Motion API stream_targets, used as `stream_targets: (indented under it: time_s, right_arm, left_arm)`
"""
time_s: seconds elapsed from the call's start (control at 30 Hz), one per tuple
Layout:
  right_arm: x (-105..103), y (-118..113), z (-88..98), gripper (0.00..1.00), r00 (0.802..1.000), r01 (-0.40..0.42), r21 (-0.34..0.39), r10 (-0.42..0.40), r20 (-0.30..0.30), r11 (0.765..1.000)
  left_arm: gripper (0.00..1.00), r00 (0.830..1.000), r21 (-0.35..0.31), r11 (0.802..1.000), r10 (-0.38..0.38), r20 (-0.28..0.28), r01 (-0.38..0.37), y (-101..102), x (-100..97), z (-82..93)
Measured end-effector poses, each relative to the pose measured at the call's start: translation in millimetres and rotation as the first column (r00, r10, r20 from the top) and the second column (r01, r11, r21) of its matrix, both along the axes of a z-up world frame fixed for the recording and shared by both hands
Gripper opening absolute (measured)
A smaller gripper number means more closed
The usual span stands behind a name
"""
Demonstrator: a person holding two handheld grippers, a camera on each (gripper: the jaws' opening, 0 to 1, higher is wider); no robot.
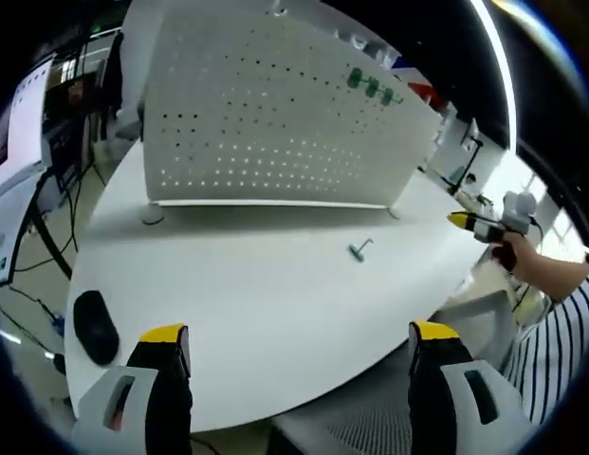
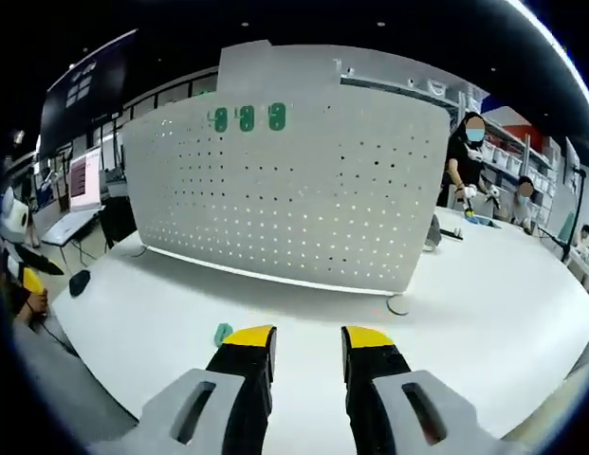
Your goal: Insert the hook assembly into the mounting plate slot until the hook locks in place.
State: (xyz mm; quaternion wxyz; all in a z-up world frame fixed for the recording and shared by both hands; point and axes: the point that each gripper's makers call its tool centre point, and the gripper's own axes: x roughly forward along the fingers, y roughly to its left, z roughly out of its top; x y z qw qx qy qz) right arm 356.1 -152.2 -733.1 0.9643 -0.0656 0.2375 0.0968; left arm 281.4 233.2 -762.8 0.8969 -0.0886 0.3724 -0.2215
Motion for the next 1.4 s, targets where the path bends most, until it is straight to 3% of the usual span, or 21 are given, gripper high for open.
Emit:
stream_targets:
  time_s: [0.3, 0.43, 0.53, 0.7, 0.8, 0.9, 1.17, 1.4]
  right_arm:
    - [-25.8, 8.9, -25.2, 0.25, 0.996, -0.061, -0.014, 0.06, -0.072, 0.998]
    - [-34.2, 14.8, -30.5, 0.26, 0.992, -0.077, 0.023, 0.079, -0.097, 0.997]
    - [-40.3, 20.7, -37.4, 0.26, 0.984, -0.135, -0.016, 0.132, -0.118, 0.991]
    - [-42.8, 25.7, -40.1, 0.26, 0.976, -0.161, 0.012, 0.161, -0.148, 0.987]
    - [-43.4, 33.1, -47.1, 0.26, 0.953, -0.261, -0.057, 0.248, -0.172, 0.964]
    - [-40.6, 40.6, -54.8, 0.26, 0.942, -0.285, -0.032, 0.273, -0.193, 0.958]
    - [-19.5, 63.7, -76.8, 0.24, 0.889, -0.412, -0.065, 0.385, -0.248, 0.909]
    - [-1.9, 87.2, -86.0, 0.23, 0.863, -0.453, -0.031, 0.429, -0.267, 0.891]
  left_arm:
    - [0.98, 1.0, 0.001, 1.0, -0.013, -0.015, 0.013, -6.4, -5.0, -2.9]
    - [0.97, 1.0, 0.006, 1.0, -0.012, -0.022, 0.012, -6.9, -6.6, -3.7]
    - [0.97, 1.0, 0.008, 1.0, -0.01, -0.029, 0.01, -7.7, -6.9, -5.1]
    - [0.97, 0.999, 0.014, 1.0, -0.006, -0.045, 0.007, -8.3, -6.0, -9.9]
    - [0.96, 0.999, 0.008, 1.0, -0.007, -0.049, 0.007, -12.2, -4.4, -11.9]
    - [0.96, 0.998, 0.009, 1.0, -0.013, -0.058, 0.013, -16.3, -3.2, -15.6]
    - [0.96, 0.996, 0.001, 1.0, -0.027, -0.091, 0.027, -25.2, -7.5, -26.7]
    - [0.96, 0.994, -0.004, 1.0, -0.03, -0.107, 0.03, -27.2, -8.3, -30.1]
